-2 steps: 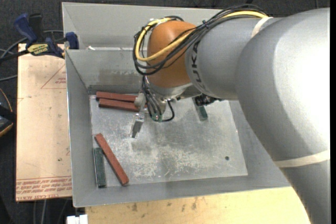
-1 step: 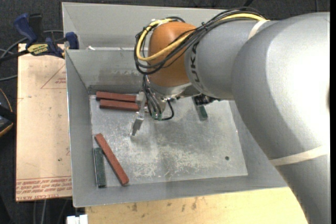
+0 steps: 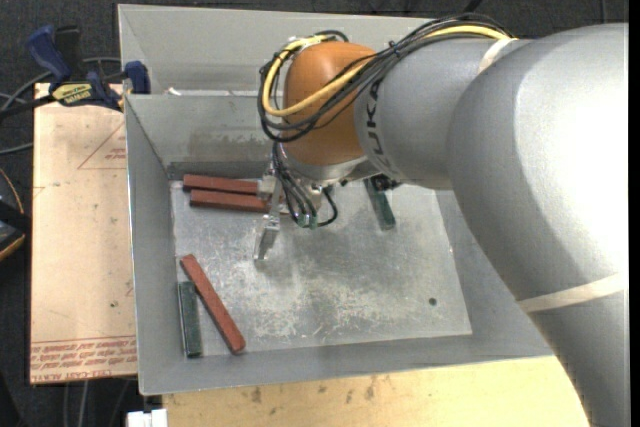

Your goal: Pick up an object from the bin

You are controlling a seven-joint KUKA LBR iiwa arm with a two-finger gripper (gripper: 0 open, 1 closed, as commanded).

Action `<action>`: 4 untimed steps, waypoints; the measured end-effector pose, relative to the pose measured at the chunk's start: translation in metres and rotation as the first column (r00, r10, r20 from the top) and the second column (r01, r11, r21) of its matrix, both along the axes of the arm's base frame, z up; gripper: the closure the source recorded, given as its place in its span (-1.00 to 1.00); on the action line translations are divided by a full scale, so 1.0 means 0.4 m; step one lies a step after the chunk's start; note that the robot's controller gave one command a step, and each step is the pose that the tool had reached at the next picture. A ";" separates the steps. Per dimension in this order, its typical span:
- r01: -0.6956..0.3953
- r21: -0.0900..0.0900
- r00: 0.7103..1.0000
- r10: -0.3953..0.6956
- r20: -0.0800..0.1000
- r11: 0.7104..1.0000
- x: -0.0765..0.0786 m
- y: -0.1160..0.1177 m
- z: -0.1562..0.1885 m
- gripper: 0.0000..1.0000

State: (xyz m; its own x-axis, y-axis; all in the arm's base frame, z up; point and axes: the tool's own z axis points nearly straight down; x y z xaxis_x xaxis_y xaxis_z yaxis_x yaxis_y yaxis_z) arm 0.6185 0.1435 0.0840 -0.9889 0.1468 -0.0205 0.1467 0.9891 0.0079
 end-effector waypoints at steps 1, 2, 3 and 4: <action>0.158 0.008 0.987 -0.158 0.010 0.987 0.001 0.008 -0.002 -1.00; 0.074 0.004 0.997 -0.074 0.009 0.997 0.017 0.010 -0.009 1.00; 0.074 0.004 0.997 -0.074 0.009 0.997 0.017 0.010 -0.009 1.00; 0.074 0.002 0.997 -0.074 0.002 0.997 0.016 0.010 -0.005 1.00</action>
Offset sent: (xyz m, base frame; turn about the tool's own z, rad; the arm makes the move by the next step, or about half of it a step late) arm -0.0021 0.0030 -0.0140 0.0718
